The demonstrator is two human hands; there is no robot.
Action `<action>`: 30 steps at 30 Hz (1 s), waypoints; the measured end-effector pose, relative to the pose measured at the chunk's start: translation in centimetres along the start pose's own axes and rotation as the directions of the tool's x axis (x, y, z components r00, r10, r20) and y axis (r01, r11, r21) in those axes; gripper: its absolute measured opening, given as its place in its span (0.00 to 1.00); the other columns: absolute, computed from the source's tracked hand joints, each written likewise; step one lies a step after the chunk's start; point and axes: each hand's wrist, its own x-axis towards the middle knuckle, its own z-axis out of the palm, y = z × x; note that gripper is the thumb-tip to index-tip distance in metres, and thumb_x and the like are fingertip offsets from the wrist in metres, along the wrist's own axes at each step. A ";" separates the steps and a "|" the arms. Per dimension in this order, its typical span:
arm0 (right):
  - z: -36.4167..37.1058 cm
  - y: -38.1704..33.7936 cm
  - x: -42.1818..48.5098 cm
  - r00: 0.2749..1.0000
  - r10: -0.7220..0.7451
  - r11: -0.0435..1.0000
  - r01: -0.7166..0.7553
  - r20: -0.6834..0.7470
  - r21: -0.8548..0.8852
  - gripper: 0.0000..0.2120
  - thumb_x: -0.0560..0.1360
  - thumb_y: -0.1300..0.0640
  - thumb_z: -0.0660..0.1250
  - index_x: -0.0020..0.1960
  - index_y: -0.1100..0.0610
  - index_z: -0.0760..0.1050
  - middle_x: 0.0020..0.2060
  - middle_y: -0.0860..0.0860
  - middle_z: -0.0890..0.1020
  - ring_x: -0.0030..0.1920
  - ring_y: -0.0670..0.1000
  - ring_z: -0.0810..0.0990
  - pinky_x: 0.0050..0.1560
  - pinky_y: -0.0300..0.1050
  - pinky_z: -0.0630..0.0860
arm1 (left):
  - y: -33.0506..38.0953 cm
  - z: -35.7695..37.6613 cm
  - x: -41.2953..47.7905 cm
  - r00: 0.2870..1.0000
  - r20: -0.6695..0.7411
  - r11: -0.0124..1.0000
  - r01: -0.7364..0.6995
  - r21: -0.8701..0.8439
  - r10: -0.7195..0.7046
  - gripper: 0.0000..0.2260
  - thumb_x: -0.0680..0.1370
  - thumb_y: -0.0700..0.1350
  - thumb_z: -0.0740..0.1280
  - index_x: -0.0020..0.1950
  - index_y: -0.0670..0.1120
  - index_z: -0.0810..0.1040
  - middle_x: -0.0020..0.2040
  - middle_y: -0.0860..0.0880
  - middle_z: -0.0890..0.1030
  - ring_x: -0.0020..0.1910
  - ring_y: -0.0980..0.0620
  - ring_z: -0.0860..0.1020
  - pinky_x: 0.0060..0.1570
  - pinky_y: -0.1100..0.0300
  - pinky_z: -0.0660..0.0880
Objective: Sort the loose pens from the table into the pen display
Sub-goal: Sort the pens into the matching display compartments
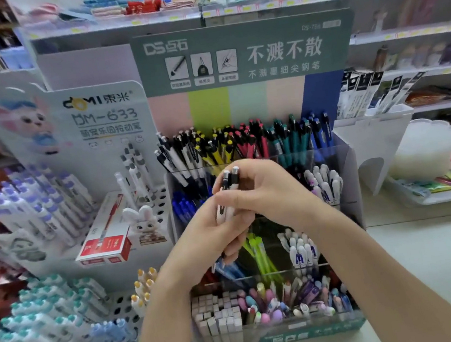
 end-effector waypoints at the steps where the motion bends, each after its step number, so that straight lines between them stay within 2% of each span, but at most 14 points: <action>1: -0.1 -0.4 0.9 0.998 -0.007 0.997 0.011 -0.056 0.073 0.02 0.75 0.60 0.69 0.45 0.59 0.78 0.34 0.52 0.80 0.30 0.46 0.77 0.30 0.38 0.73 | 0.1 -0.5 -0.1 0.997 -0.082 1.000 0.007 -0.001 -0.007 0.03 0.79 0.44 0.65 0.50 0.45 0.73 0.33 0.47 0.73 0.26 0.53 0.68 0.26 0.60 0.69; 3: -0.7 -1.2 2.8 0.969 -0.010 0.979 0.060 -0.249 0.196 0.03 0.76 0.61 0.69 0.44 0.59 0.76 0.31 0.56 0.78 0.26 0.50 0.73 0.25 0.39 0.71 | 0.2 -1.6 -0.4 0.963 -0.266 0.998 0.037 -0.048 -0.048 0.08 0.79 0.41 0.66 0.57 0.44 0.72 0.36 0.46 0.78 0.27 0.53 0.72 0.28 0.59 0.74; 4: -1.0 -1.6 3.8 0.938 -0.021 0.977 0.092 -0.347 0.190 0.03 0.76 0.61 0.68 0.44 0.59 0.76 0.30 0.57 0.78 0.26 0.50 0.73 0.24 0.40 0.71 | 0.1 -2.1 -0.6 0.938 -0.340 0.995 0.033 -0.096 -0.064 0.09 0.79 0.41 0.65 0.59 0.44 0.71 0.37 0.46 0.80 0.27 0.52 0.73 0.28 0.59 0.75; 7: -0.7 -2.4 6.9 0.862 -0.159 0.987 0.156 -0.481 -0.048 0.03 0.75 0.59 0.69 0.45 0.58 0.75 0.34 0.55 0.79 0.31 0.50 0.77 0.32 0.47 0.77 | 0.1 -3.5 -1.0 0.886 -0.460 0.987 -0.018 -0.159 -0.058 0.09 0.80 0.40 0.64 0.59 0.45 0.71 0.39 0.45 0.80 0.27 0.53 0.74 0.28 0.60 0.75; 9: 0.5 -2.3 8.7 0.862 -0.238 0.963 0.150 -0.446 -0.223 0.05 0.74 0.59 0.70 0.46 0.59 0.76 0.38 0.52 0.79 0.38 0.52 0.78 0.41 0.51 0.77 | 0.3 -4.2 -1.1 0.880 -0.474 0.985 -0.045 -0.164 -0.039 0.08 0.80 0.40 0.63 0.59 0.45 0.72 0.38 0.46 0.80 0.27 0.53 0.74 0.27 0.60 0.75; 11: 1.6 -2.0 10.0 0.893 -0.240 0.929 0.097 -0.382 -0.357 0.07 0.74 0.59 0.71 0.48 0.61 0.76 0.42 0.53 0.80 0.44 0.53 0.78 0.46 0.46 0.74 | 0.5 -4.7 -1.0 0.882 -0.471 0.985 -0.053 -0.167 -0.032 0.08 0.80 0.40 0.63 0.59 0.45 0.72 0.38 0.45 0.80 0.27 0.53 0.75 0.27 0.61 0.75; 13: 2.5 -1.6 10.8 0.911 -0.250 0.886 0.078 -0.328 -0.457 0.10 0.73 0.59 0.71 0.51 0.61 0.75 0.46 0.54 0.80 0.47 0.54 0.77 0.48 0.45 0.72 | 0.8 -5.2 -0.9 0.885 -0.464 0.985 -0.054 -0.163 -0.028 0.07 0.80 0.40 0.63 0.59 0.45 0.72 0.38 0.45 0.80 0.27 0.53 0.75 0.27 0.60 0.75; 16: 3.6 -1.6 11.1 0.923 -0.283 0.801 0.079 -0.259 -0.593 0.13 0.74 0.59 0.70 0.56 0.60 0.71 0.47 0.54 0.81 0.47 0.57 0.78 0.46 0.50 0.74 | 1.0 -6.0 -0.6 0.886 -0.464 0.986 -0.067 -0.154 -0.012 0.07 0.81 0.40 0.63 0.58 0.45 0.72 0.37 0.47 0.81 0.27 0.53 0.75 0.28 0.60 0.75; 19: 4.1 -1.4 11.3 0.915 -0.344 0.583 0.032 -0.211 -0.812 0.13 0.75 0.54 0.69 0.55 0.58 0.73 0.44 0.53 0.81 0.49 0.58 0.76 0.44 0.51 0.72 | 1.5 -6.9 -0.5 0.883 -0.469 0.983 -0.094 -0.160 0.008 0.06 0.81 0.39 0.62 0.57 0.46 0.72 0.37 0.47 0.80 0.26 0.53 0.74 0.27 0.60 0.75; 22: 4.4 -0.4 11.6 0.891 -0.423 0.359 -0.002 -0.164 -0.933 0.13 0.73 0.48 0.68 0.51 0.56 0.78 0.43 0.51 0.82 0.51 0.58 0.73 0.47 0.52 0.67 | 1.7 -7.8 -0.6 0.888 -0.458 0.977 -0.132 -0.167 0.041 0.06 0.81 0.39 0.62 0.57 0.47 0.72 0.36 0.49 0.81 0.27 0.53 0.74 0.28 0.60 0.75; 24: 4.8 0.4 11.4 0.862 -0.458 0.343 -0.054 -0.217 -0.938 0.19 0.74 0.42 0.61 0.50 0.55 0.80 0.45 0.51 0.81 0.50 0.58 0.75 0.47 0.52 0.68 | 1.8 -8.3 -0.6 0.890 -0.451 0.974 -0.154 -0.167 0.063 0.07 0.81 0.39 0.62 0.57 0.47 0.72 0.35 0.51 0.81 0.27 0.54 0.74 0.28 0.60 0.75; 26: 5.5 1.0 11.2 0.833 -0.479 0.403 -0.071 -0.276 -0.913 0.25 0.73 0.39 0.58 0.56 0.56 0.79 0.49 0.52 0.81 0.52 0.57 0.77 0.51 0.54 0.69 | 1.9 -8.8 -0.7 0.892 -0.445 0.971 -0.169 -0.167 0.078 0.07 0.81 0.39 0.61 0.57 0.47 0.72 0.35 0.52 0.81 0.27 0.54 0.74 0.28 0.60 0.75; 28: 6.7 1.5 11.4 0.828 -0.485 0.420 -0.061 -0.281 -0.905 0.29 0.72 0.38 0.61 0.62 0.59 0.75 0.55 0.54 0.80 0.55 0.56 0.78 0.59 0.57 0.70 | 2.0 -9.2 -0.7 0.894 -0.439 0.969 -0.181 -0.170 0.090 0.07 0.81 0.39 0.61 0.58 0.46 0.72 0.35 0.51 0.81 0.27 0.53 0.74 0.28 0.60 0.75; 30: 7.9 2.0 12.0 0.833 -0.487 0.376 -0.070 -0.261 -0.924 0.27 0.70 0.41 0.67 0.60 0.60 0.76 0.55 0.55 0.80 0.53 0.56 0.80 0.64 0.59 0.69 | 2.1 -9.5 -0.7 0.894 -0.435 0.964 -0.199 -0.174 0.106 0.07 0.81 0.38 0.61 0.58 0.45 0.72 0.35 0.51 0.80 0.26 0.53 0.73 0.27 0.60 0.74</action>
